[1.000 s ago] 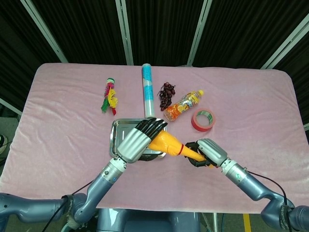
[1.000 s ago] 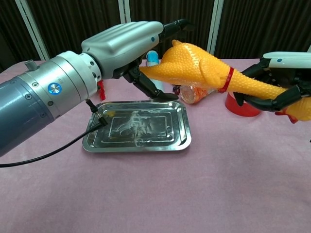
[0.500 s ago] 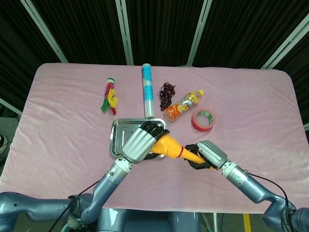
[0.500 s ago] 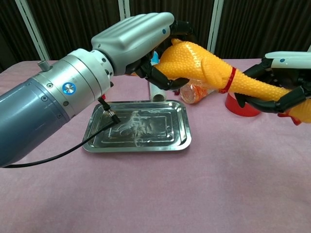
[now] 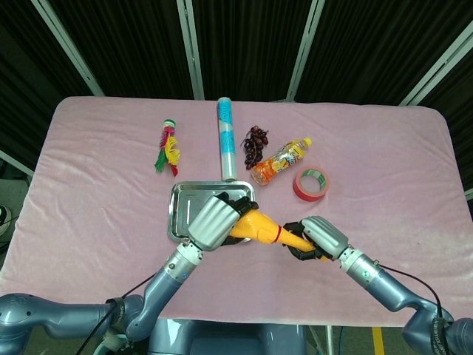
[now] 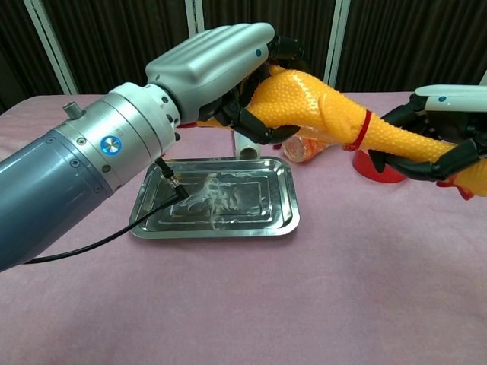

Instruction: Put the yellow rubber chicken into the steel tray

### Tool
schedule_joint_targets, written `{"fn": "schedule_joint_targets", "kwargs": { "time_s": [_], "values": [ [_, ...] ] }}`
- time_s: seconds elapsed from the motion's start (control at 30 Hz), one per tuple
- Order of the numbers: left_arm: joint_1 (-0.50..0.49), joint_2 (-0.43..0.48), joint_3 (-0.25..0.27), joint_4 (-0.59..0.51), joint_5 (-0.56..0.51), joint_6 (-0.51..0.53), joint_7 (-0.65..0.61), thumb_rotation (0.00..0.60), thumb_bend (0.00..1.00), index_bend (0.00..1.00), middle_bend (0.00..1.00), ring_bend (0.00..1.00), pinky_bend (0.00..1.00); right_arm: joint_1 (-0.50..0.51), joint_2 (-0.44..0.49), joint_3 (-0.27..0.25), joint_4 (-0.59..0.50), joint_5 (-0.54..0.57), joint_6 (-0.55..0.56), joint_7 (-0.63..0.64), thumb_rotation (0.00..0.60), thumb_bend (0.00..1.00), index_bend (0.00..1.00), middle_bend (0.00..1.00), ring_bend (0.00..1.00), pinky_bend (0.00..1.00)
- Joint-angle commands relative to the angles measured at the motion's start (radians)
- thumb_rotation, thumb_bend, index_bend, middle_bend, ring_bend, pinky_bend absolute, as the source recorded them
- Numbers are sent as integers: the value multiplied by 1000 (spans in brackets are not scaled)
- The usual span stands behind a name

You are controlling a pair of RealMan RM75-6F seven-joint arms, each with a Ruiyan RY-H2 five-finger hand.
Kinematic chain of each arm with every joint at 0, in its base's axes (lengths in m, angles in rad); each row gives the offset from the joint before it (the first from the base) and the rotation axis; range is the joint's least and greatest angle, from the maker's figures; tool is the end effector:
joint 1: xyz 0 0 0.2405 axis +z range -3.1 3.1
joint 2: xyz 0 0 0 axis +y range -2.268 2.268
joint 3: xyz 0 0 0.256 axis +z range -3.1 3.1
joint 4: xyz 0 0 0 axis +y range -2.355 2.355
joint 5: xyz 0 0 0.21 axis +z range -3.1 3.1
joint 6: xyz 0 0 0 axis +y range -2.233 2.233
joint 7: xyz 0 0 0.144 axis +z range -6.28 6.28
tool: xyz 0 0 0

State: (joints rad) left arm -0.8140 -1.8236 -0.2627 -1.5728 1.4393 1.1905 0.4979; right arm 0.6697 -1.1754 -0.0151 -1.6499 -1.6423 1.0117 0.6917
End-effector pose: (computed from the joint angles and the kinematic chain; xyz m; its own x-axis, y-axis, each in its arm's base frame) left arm -0.0009 0.2870 -0.0408 0.2493 -0.0301 0.9679 0.7119 -0.6719 -0.2043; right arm -0.1762 -0.2893 0.0626 -0.0083 -0.5960 0.8029 -0.9019 -0.3423 -0.2634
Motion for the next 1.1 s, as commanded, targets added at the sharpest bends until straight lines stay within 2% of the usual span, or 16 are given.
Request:
{"fn": "schedule_joint_targets", "kwargs": {
  "time_s": [0.03,0.1,0.17,0.23,0.3,0.4,0.53,0.93,1.1],
  "values": [
    [1,6,6,-4,-4,-5,1,600,362,462,582,526,494,1,0,1,2,2,-1,1,600,1000,1000,803,746,884],
    [4,13,10,-13,-13,-10,9,600,192,260,369,336,400,1,0,2,4,5,-2,2,600,1000,1000,803,745,884],
    [7,16,10,-20,-16,-5,20,600,104,112,199,165,294,2,0,2,6,7,-4,3,600,1000,1000,803,746,884],
    [10,21,11,-30,-22,-4,25,600,58,27,90,55,194,2,0,3,9,10,-6,3,600,1000,1000,803,746,884],
    [12,27,8,-40,-29,-4,32,600,26,0,15,3,99,3,-1,4,11,13,-8,4,600,1000,1000,803,746,884],
    [12,36,1,-55,-37,-4,35,600,13,0,0,0,43,3,-1,4,15,16,-10,6,600,1000,1000,803,746,884],
    [13,47,-3,-68,-43,-3,37,600,9,0,0,0,18,3,-2,5,21,21,-12,7,600,1000,1000,802,746,884],
    [4,58,1,-81,-72,-18,60,600,10,0,0,0,22,2,-3,6,22,20,-8,11,600,1000,1000,803,746,884],
    [-7,38,-2,-66,-84,-21,75,600,79,23,47,7,66,1,-1,4,20,16,-5,12,600,1000,1000,803,746,884]
  ]
}}
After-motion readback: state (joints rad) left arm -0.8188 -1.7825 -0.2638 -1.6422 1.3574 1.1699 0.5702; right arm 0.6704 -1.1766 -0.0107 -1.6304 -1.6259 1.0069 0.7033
